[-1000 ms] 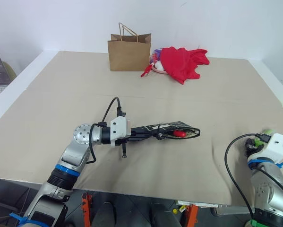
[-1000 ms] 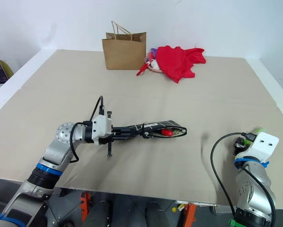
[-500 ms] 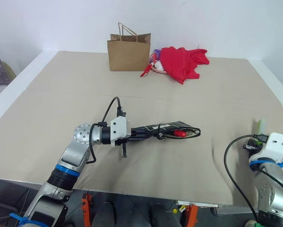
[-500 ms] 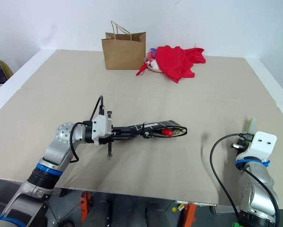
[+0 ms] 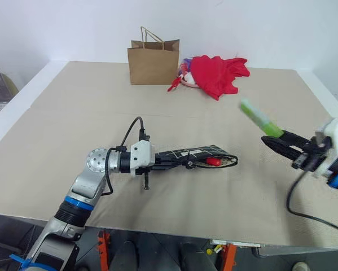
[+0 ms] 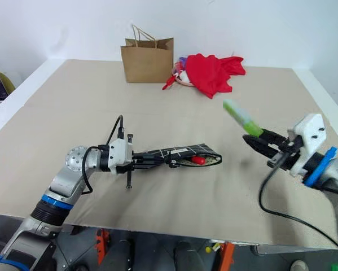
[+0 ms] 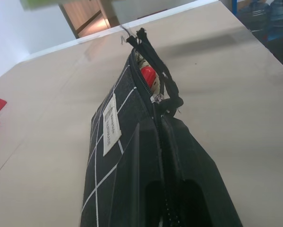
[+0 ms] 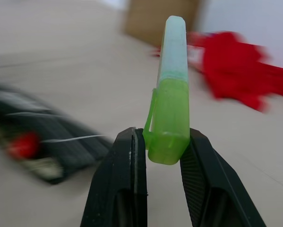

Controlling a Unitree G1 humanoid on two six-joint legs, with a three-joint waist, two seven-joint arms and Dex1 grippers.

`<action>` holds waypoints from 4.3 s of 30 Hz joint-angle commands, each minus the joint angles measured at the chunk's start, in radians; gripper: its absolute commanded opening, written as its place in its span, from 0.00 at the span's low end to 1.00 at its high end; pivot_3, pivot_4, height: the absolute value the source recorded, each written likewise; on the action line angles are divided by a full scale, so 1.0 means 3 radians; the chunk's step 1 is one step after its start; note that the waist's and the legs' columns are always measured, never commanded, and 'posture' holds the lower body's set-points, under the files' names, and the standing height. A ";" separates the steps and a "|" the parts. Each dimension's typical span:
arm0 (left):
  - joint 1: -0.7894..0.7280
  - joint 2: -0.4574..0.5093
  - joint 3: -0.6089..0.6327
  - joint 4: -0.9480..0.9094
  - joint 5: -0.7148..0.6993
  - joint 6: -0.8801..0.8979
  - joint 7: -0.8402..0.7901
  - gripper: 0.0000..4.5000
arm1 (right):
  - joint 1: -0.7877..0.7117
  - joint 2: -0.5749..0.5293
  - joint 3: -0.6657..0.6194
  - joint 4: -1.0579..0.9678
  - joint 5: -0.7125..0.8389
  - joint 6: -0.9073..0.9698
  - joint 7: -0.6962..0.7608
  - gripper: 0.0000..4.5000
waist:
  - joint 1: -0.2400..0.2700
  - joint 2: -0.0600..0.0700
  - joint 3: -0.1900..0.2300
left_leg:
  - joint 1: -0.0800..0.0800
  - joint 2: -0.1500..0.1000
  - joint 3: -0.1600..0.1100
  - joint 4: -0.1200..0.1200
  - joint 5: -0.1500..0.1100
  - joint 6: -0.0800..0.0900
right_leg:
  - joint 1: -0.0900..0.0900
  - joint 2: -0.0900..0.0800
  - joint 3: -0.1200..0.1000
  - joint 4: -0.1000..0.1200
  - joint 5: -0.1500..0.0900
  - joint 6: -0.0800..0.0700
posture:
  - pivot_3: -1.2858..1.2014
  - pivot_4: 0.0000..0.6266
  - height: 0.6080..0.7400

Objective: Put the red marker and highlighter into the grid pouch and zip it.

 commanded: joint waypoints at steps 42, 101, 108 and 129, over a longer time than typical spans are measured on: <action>0.0028 -0.0064 0.0011 -0.0360 -0.0152 0.0166 0.0043 0.00 | -0.0654 -0.0531 0.1282 0.0143 -0.0026 0.0717 0.1016 0.15 | 0.0002 -0.0011 0.0006 | -0.0001 -0.0005 0.0000 0.0005 0.0000 -0.0001 | 0.0000 -0.0006 -0.0001 -0.0001 0.0000 0.0005 | 0.52 0.24 1.00; 0.0043 -0.0026 0.0027 -0.0344 -0.0115 0.0171 0.0090 0.00 | -0.1201 0.0869 0.1903 0.0033 -0.0531 -0.0590 0.0665 0.01 | 0.0002 -0.0012 0.0006 | -0.0001 -0.0005 -0.0005 0.0004 0.0002 -0.0003 | 0.0000 -0.0005 -0.0007 0.0001 0.0002 0.0002 | 0.52 0.24 1.00; -0.0007 0.0095 0.0089 -0.0182 -0.0114 0.0084 -0.0029 0.00 | -0.0702 0.0316 0.1209 0.0050 -0.0391 -0.0549 0.0838 0.01 | 0.0012 -0.0013 0.0007 | -0.0003 -0.0010 -0.0006 0.0004 0.0001 -0.0003 | 0.0001 -0.0010 -0.0008 0.0000 0.0001 0.0002 | 0.52 0.24 1.00; -0.0150 0.0255 0.0230 -0.0139 -0.0589 0.0883 -0.0183 0.33 | -0.0002 0.0233 0.0244 -0.0016 0.0077 0.0067 0.0102 0.23 | -0.0003 -0.0013 0.0007 | 0.0000 -0.0010 -0.0008 0.0006 0.0002 -0.0002 | 0.0005 -0.0010 -0.0009 0.0001 0.0001 0.0004 | 0.52 0.24 1.00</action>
